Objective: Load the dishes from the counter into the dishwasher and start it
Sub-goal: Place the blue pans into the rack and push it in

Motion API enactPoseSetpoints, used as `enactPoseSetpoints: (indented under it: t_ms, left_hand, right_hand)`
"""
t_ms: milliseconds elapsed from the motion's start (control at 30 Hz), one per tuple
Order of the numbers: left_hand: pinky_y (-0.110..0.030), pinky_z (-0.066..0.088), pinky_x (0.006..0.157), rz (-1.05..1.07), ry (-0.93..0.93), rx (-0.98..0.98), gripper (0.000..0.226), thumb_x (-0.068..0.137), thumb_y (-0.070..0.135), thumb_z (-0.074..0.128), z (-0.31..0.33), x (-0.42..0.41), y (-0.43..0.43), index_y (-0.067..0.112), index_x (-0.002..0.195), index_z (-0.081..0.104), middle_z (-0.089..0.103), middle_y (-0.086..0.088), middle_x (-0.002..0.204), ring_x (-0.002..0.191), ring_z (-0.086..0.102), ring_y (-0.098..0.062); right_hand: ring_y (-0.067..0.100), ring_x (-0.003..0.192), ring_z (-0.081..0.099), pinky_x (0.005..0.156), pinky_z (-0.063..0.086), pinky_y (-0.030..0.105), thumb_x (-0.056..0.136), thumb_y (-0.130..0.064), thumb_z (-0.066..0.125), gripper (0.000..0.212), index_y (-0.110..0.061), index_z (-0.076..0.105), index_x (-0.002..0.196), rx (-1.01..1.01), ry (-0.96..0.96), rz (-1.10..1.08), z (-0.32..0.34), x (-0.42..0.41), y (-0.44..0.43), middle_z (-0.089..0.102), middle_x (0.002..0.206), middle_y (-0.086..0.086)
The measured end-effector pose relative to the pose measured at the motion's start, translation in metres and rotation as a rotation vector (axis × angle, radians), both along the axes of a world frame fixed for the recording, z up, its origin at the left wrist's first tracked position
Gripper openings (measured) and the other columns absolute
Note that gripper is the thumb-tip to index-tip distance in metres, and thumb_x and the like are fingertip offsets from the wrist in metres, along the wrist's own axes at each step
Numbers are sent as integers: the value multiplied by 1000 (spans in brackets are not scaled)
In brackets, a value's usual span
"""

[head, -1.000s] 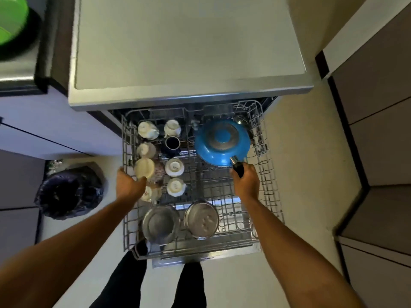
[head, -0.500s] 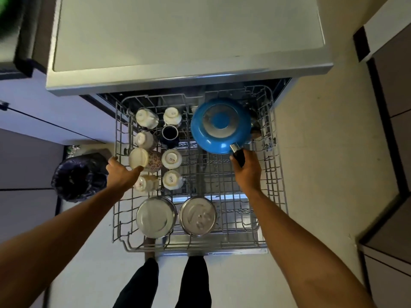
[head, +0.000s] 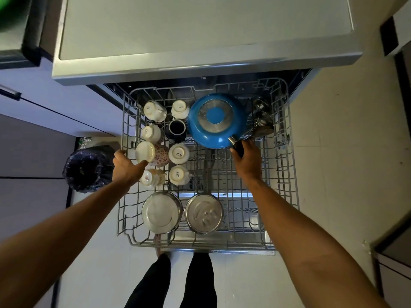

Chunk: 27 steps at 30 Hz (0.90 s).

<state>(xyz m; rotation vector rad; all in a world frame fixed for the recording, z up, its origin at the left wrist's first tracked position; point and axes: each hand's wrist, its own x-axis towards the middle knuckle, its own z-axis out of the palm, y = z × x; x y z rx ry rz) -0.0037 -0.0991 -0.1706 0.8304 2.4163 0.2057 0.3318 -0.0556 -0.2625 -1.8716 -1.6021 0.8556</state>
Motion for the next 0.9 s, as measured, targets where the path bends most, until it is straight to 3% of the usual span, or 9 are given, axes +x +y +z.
enactPoseSetpoints:
  t_ms: [200,300,500,767,900]
  left_hand:
    - [-46,49,90,-8,32,30,79,81,37,76,-2,2,-3,14,141,30,40,-12,142,118,54,-37]
    - [-46,48,90,-11,44,34,78,82,36,75,-1,4,-3,13,140,30,40,-13,142,118,54,-38]
    - [-48,48,92,-17,45,42,76,82,35,75,-3,3,-5,12,139,30,40,-13,140,118,53,-38]
    - [-48,48,93,-26,58,41,72,83,34,74,-1,4,-5,10,137,32,41,-14,138,118,52,-39]
    - [-52,47,96,-27,37,34,75,82,35,74,-1,1,-5,10,138,31,41,-15,139,120,51,-41]
  right_hand:
    - [25,104,62,80,57,40,92,-36,68,28,-14,63,109,-35,-45,-24,-2,-6,3,66,111,8]
    - [21,94,65,77,56,40,90,-43,69,27,-18,66,100,-109,-101,-55,-1,-13,5,69,102,3]
    - [16,77,62,87,49,43,88,-48,69,22,-25,69,89,-228,-215,-69,-4,-15,16,71,86,-5]
    - [20,88,66,90,51,45,85,-49,70,27,-25,71,96,-397,-166,-35,7,-13,21,73,91,-2]
    - [18,85,68,76,55,34,86,-40,73,16,-25,69,92,-432,-84,-74,27,-12,21,72,88,-4]
